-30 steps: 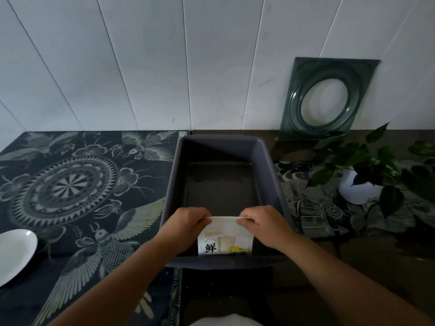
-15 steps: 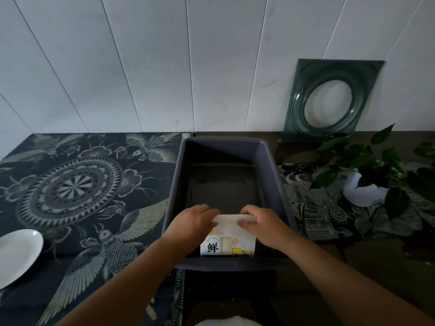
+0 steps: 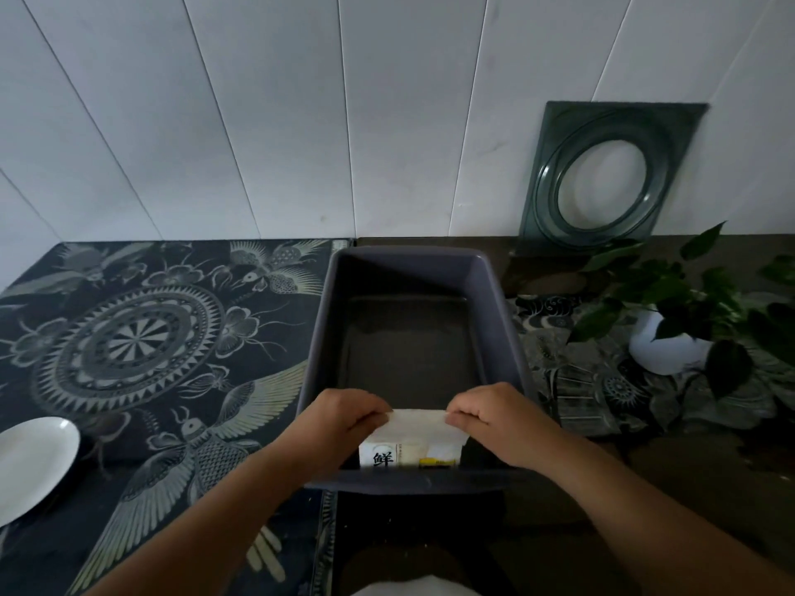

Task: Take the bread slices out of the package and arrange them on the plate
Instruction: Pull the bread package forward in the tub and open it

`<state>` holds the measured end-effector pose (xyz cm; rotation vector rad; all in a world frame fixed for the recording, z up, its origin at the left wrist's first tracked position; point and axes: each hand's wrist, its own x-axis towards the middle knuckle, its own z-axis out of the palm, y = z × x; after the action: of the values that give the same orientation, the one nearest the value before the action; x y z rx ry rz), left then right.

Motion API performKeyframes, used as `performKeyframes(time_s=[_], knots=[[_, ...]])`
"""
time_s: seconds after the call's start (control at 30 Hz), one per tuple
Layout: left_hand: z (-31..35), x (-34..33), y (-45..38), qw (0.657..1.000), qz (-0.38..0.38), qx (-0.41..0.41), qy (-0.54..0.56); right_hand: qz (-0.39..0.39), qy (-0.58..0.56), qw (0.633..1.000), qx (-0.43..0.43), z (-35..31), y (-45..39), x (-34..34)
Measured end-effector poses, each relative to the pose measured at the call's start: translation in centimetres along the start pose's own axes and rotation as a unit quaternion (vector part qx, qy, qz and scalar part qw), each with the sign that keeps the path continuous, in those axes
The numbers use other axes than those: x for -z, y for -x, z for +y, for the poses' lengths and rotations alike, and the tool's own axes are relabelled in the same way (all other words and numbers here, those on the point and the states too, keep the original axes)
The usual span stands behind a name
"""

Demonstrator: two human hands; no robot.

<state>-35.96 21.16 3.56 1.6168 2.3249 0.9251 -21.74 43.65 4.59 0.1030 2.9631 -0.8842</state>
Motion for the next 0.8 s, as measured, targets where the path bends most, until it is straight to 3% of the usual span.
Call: performKeyframes(time_s=[0.2, 0.33, 0.53, 0.73, 0.8], knots=[[-1.0, -0.2, -0.9, 0.997, 0.001, 0.062, 0.041, 0.002, -0.062, 0.997, -0.045, 0.6, -1.3, -0.2], [-0.4, -0.6, -0.7, 0.996, 0.064, -0.019, -0.050, -0.010, -0.108, 0.991, -0.073, 0.1, -1.9, 0.1], [-0.7, -1.4, 0.4, 0.972, 0.062, -0.108, -0.198, -0.030, -0.182, 0.977, -0.106, -0.5, -1.7, 0.0], [1.2, -1.3, 0.9, 0.981, 0.057, -0.032, -0.185, -0.032, -0.231, 0.963, -0.132, -0.7, -1.4, 0.0], [1.8, -1.1, 0.9, 0.978, 0.037, -0.053, -0.196, -0.041, -0.249, 0.954, -0.163, -0.8, -1.7, 0.5]])
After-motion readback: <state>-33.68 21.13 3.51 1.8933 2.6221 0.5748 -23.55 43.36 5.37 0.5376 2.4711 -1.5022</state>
